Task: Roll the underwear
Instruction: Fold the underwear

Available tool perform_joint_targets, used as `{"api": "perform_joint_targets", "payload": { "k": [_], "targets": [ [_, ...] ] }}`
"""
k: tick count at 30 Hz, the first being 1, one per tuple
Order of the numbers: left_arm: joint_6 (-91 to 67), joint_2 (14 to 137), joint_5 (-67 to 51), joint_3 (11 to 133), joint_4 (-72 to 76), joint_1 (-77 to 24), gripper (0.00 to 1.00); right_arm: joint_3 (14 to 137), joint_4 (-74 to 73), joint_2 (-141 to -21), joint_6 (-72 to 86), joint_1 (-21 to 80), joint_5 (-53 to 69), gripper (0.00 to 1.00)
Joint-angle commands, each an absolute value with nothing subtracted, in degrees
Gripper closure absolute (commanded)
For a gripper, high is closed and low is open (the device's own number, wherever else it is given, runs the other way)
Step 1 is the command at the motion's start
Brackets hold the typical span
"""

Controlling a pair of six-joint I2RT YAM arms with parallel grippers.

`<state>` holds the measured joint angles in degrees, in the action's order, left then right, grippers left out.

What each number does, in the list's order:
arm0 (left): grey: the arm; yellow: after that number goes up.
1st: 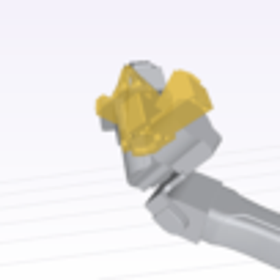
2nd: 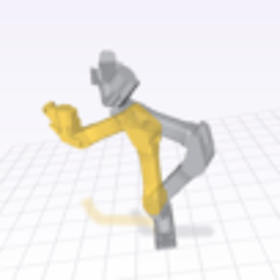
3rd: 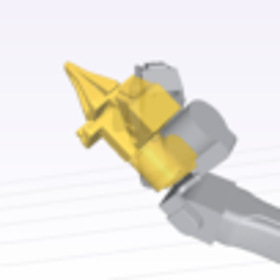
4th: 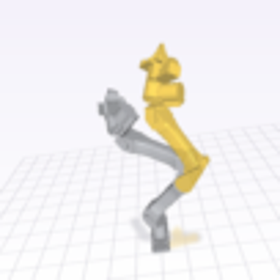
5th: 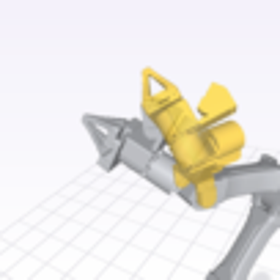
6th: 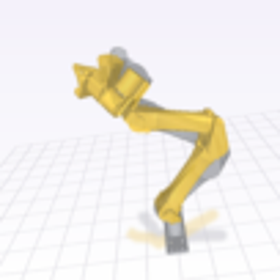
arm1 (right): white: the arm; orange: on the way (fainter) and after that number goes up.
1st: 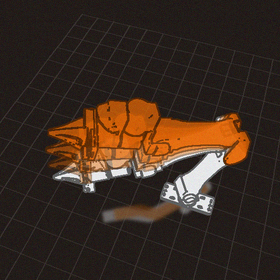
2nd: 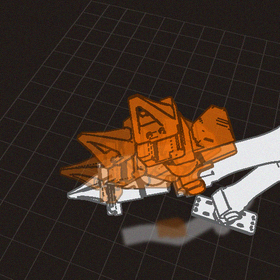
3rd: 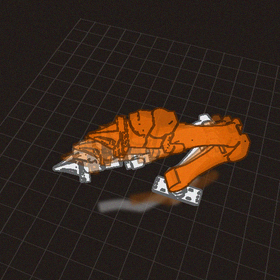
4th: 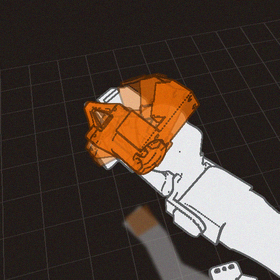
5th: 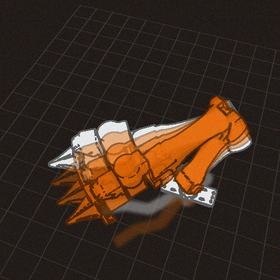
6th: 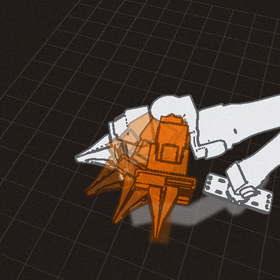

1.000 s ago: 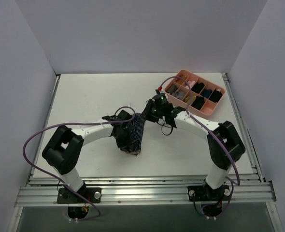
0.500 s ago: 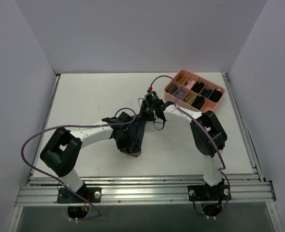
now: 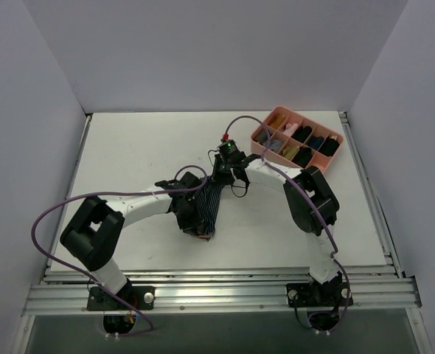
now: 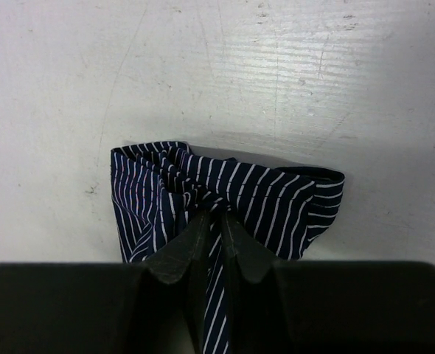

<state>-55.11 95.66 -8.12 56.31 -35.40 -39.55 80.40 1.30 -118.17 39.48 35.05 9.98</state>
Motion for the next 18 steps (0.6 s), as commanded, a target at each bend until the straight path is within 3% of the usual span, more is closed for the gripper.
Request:
{"api": "perform_joint_targets", "payload": {
  "k": [1,3,16,18],
  "targets": [
    [-54.3,95.7,-5.8,54.6,-38.1,-40.0,0.69,83.1,0.4,-118.7,37.8,34.5,10.5,0.95],
    [-54.2,95.8,-5.6,54.7,-38.2,-39.9,0.69,83.5,0.4,-118.9,37.4,34.4,10.7,1.00],
    [-53.8,96.2,-5.6,54.8,-38.4,-40.0,0.69,82.6,0.3,-115.8,34.4,30.8,14.3,1.00],
    [-53.8,96.4,-5.7,54.9,-38.4,-40.0,0.69,81.9,0.5,-115.2,35.8,31.5,15.0,0.92]
  ]
}}
